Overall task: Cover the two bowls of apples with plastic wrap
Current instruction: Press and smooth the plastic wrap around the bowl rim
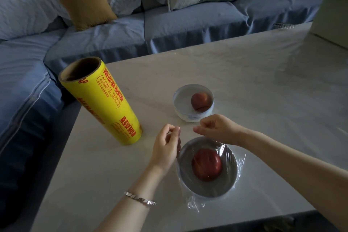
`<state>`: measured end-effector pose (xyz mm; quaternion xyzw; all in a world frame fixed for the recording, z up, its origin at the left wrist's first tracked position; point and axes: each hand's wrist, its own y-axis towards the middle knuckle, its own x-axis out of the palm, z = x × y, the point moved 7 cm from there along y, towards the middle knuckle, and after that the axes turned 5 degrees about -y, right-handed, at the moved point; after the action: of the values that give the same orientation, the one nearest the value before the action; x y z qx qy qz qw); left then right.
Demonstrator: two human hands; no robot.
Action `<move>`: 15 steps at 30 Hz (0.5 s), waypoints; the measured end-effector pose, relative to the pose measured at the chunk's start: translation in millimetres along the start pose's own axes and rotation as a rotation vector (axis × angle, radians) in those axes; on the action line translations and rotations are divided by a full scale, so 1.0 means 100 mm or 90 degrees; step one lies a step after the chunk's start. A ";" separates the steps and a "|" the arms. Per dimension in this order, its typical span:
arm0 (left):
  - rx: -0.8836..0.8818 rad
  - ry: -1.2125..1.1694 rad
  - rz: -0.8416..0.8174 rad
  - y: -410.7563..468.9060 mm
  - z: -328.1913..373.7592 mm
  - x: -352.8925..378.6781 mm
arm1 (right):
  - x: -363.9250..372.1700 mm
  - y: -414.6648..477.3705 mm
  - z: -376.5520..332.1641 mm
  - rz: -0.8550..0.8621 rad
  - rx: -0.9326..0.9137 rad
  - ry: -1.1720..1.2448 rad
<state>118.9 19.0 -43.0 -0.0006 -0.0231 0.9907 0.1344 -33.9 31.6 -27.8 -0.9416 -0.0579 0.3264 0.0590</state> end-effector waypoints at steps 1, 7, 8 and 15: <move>0.007 0.013 -0.002 0.01 -0.01 -0.01 | -0.01 0.00 0.01 0.003 -0.005 -0.004; -0.038 0.035 -0.075 0.00 0.00 -0.01 | -0.05 -0.01 0.04 -0.020 -0.014 -0.087; -0.056 0.033 -0.096 0.00 0.00 0.01 | -0.05 -0.02 0.03 -0.022 -0.015 -0.100; -0.013 0.150 -0.137 0.02 0.05 -0.09 | -0.14 -0.05 0.08 0.023 -0.005 -0.092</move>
<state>126.5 14.4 -38.1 -0.1157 -0.0170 0.9633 0.2414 -50.2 34.9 -24.7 -0.9166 -0.0463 0.3945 0.0447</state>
